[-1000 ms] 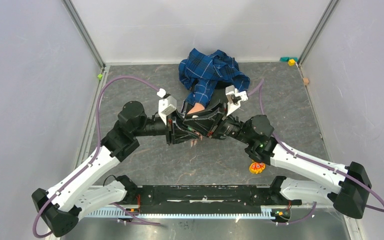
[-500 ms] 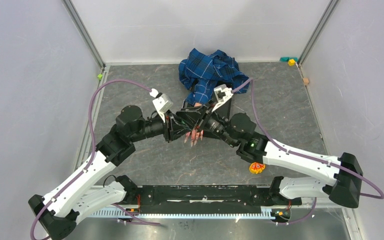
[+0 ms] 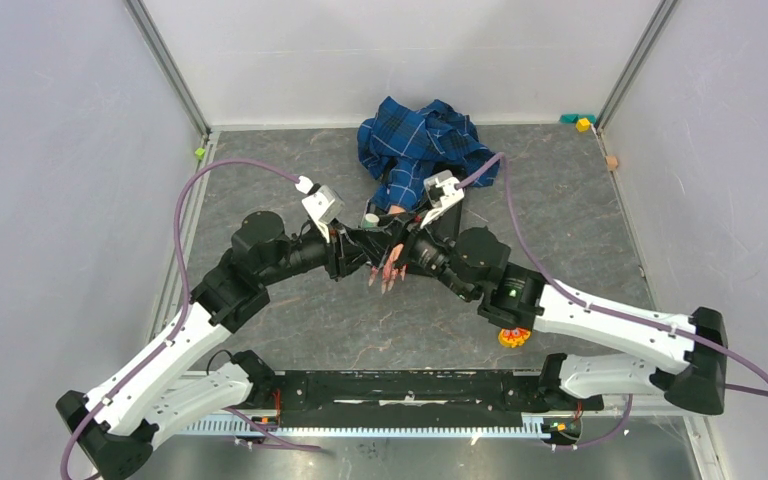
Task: Paint the nails
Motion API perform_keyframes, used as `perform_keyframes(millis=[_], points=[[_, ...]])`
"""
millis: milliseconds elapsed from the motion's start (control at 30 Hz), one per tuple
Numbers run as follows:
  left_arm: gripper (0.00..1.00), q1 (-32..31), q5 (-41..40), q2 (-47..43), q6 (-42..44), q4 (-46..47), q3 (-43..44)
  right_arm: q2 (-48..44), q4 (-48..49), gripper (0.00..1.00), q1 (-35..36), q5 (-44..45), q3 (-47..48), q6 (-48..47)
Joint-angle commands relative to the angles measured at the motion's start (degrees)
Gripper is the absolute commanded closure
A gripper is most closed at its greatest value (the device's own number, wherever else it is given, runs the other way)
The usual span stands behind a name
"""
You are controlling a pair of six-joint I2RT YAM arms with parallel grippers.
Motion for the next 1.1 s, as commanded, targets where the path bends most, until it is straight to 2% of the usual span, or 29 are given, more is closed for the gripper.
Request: perform_keyframes(millis=[0,133,267,533,633,733,1067], points=[[0.98,0.3,1.84,0.42,2.19,7.42,1.81,-3.76,-4.12,0.29,1.81,-2.18,2.56,-4.53],[0.98,0.28,1.49,0.26,2.0,7.33,1.86,-7.08,-6.62,0.15,1.56,-0.63,1.91,-5.54],[0.98,0.3,1.2,0.33,1.5,7.24,1.9,-9.41,-10.46,0.09,-1.51,-1.7,1.56,-6.39],[0.98,0.45,3.81,1.89,-0.49,7.43,2.83,-12.32,-9.24,0.02,-16.44,-22.82,-0.39,-5.77],[0.98,0.57,7.7,2.52,-1.89,8.78,2.7,-12.01,-2.32,0.02,-19.11,-31.96,-2.41,-3.59],[0.98,0.57,11.6,2.88,-3.32,10.78,2.43,-12.45,9.46,0.02,-20.6,-39.05,-6.28,1.35],[0.98,0.65,22.91,4.93,-9.23,17.93,2.6,-7.18,26.3,0.02,-20.91,-46.73,-8.12,10.85]])
